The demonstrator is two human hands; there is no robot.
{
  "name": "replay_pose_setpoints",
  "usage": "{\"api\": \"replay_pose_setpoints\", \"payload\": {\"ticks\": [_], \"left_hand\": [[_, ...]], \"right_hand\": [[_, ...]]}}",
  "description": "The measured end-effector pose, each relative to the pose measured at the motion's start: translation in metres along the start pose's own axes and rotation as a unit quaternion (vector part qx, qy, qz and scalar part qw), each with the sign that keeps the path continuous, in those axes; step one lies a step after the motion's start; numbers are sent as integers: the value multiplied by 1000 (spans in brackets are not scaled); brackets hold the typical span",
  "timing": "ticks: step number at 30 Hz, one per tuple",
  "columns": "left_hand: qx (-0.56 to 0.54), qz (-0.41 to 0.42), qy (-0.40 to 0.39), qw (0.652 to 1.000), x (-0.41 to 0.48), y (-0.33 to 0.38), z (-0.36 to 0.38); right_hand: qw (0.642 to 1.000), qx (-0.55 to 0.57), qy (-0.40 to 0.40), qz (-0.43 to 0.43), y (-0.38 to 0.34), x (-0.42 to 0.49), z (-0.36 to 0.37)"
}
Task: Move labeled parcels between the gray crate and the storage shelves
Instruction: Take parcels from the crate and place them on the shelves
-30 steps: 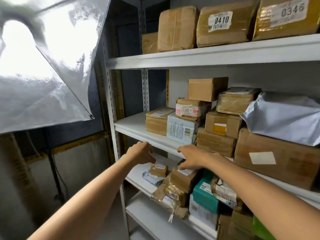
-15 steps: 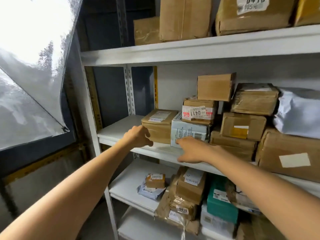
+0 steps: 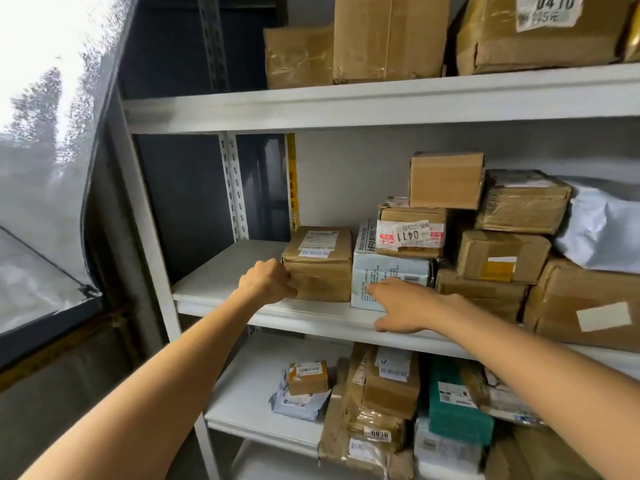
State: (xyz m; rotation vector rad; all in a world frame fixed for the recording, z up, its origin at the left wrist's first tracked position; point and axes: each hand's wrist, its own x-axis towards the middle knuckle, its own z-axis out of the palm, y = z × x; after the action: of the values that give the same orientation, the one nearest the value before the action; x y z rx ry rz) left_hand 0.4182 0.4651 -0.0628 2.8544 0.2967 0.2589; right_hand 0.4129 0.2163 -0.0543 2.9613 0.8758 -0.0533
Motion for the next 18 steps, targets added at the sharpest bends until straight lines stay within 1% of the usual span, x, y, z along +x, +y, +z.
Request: {"api": "replay_pose_setpoints", "payload": {"ticks": [3,7,10,16,18], "left_hand": [[-21,-25,14,999,9,0,1],[-120,-43,49,991,23,-5,8],[-163,-55,76,982,24,0,11],[-289,-129,151,936,35,6,17],[-341,-138,125,921,39,9,18]], "right_hand": [[1000,-4,-9,5,3,2,1],[1000,-3,0,11,8,6,2],[1000,-1,-4,16,8,10,5],[1000,7,-5,16,3,11,9],[1000,6,-6,12,3,11,8]]}}
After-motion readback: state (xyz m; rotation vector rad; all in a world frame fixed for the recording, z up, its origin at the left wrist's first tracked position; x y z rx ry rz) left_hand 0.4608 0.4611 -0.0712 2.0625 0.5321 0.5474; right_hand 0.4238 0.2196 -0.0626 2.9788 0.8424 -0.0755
